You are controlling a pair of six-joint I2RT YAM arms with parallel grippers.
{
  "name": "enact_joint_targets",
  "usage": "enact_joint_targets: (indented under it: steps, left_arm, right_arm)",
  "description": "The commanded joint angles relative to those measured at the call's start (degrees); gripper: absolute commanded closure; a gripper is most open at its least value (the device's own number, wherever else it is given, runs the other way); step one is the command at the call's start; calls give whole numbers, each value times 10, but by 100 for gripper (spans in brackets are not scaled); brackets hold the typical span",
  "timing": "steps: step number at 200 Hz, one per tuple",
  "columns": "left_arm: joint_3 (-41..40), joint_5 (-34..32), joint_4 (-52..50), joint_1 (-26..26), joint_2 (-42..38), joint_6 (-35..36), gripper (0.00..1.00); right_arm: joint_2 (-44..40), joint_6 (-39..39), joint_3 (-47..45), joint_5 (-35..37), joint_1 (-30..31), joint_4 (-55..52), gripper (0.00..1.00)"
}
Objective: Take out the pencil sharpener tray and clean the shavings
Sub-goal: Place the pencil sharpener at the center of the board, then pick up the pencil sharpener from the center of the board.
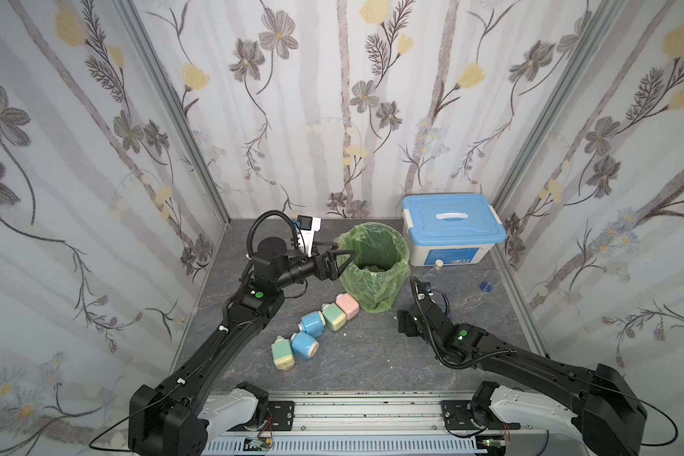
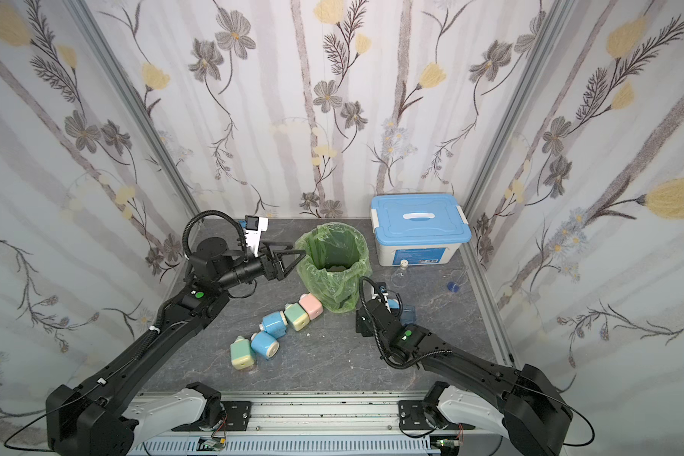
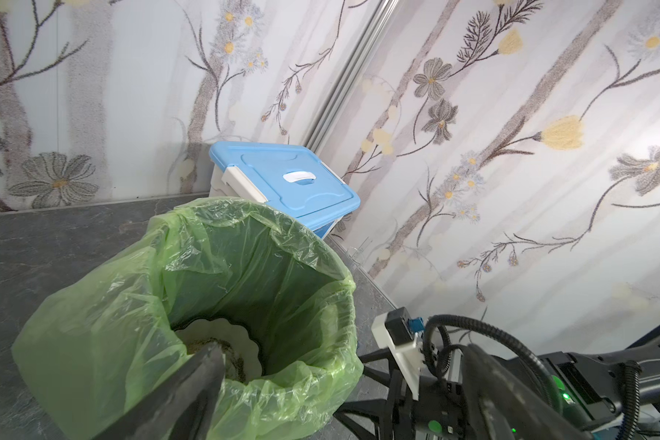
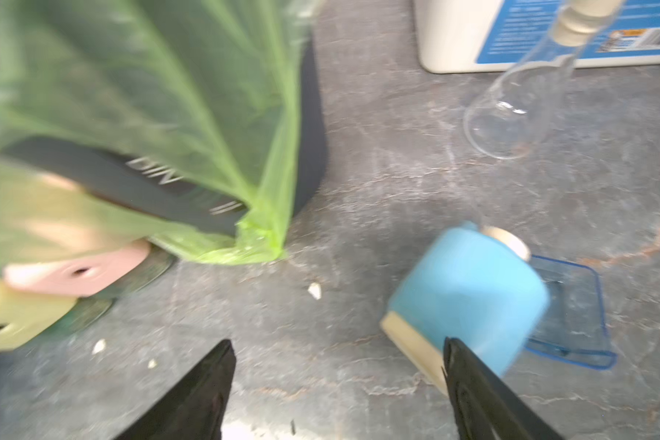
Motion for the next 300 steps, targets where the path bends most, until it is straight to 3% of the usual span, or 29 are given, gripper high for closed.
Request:
enact_joint_targets:
  steps: [1, 38, 79, 127, 198, 300]
  left_arm:
    - [8, -33, -6, 6, 6, -3, 0]
    - [18, -98, -54, 17, 1, -6, 0]
    - [33, -180, -147, 43, -23, -13, 0]
    - [0, -170, -196, 98, -83, -27, 0]
    - [-12, -155, -205, 119, -113, -19, 0]
    - [-13, -140, -187, 128, -96, -24, 0]
  right_arm:
    - [1, -22, 13, -42, 43, -3, 15]
    - [45, -49, 34, -57, 131, 58, 16]
    - [153, -93, 108, -107, 152, 142, 17]
    - [274, -118, 178, -168, 162, 191, 18]
    - [369, -110, 240, -149, 155, 186, 17]
    - [388, -103, 225, -152, 130, 200, 18]
